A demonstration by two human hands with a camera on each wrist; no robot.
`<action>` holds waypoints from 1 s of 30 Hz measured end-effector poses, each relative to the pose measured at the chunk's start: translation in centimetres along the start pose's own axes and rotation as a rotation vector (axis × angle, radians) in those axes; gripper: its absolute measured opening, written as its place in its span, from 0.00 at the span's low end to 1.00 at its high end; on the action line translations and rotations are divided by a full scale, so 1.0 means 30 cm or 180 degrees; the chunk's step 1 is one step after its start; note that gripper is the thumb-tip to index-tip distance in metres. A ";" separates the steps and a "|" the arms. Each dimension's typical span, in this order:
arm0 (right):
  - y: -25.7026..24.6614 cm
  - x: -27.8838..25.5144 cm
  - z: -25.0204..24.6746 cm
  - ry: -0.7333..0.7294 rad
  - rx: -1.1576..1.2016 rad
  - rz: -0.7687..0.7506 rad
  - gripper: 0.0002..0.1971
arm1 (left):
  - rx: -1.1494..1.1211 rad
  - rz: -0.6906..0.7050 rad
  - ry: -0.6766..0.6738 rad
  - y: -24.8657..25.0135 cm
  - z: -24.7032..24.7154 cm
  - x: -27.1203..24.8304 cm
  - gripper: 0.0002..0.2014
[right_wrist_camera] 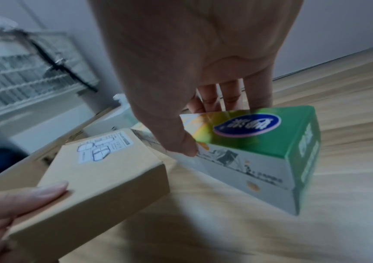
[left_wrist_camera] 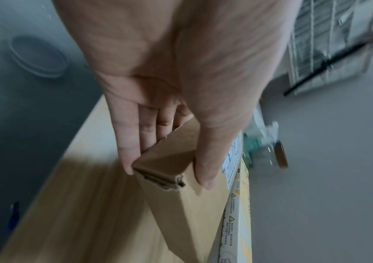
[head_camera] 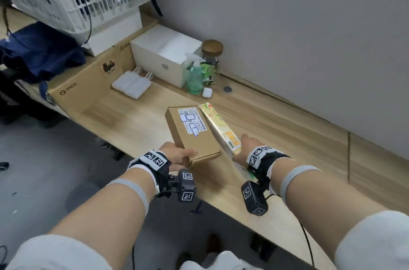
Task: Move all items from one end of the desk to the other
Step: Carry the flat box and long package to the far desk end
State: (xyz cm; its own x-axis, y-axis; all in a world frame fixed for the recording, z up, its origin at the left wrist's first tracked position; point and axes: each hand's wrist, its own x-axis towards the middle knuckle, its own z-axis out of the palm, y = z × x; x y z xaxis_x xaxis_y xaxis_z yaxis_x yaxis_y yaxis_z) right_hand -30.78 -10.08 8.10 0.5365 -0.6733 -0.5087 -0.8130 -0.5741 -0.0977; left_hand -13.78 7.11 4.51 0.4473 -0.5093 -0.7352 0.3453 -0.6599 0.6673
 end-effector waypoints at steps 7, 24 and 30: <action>0.496 -0.227 0.008 0.0250 0.0526 0.0760 0.29 | 0.0655 0.0285 -0.0427 0.110 0.494 -0.021 0.17; 2.169 -1.148 0.383 0.0728 0.2021 0.2674 0.24 | 0.2156 0.0269 -0.1964 -0.052 2.425 -0.465 0.18; 2.499 -1.403 0.518 0.0738 0.2263 0.3302 0.25 | 0.2491 0.0584 -0.2312 -0.163 2.869 -0.624 0.18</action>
State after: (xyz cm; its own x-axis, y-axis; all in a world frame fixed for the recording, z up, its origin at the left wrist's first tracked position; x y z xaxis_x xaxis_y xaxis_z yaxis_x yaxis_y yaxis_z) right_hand -117.83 -17.53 8.89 -0.4506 -0.7605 -0.4675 -0.7756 0.5928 -0.2167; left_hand -94.86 -27.68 4.72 -0.2459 -0.6717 -0.6988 -0.4146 -0.5788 0.7022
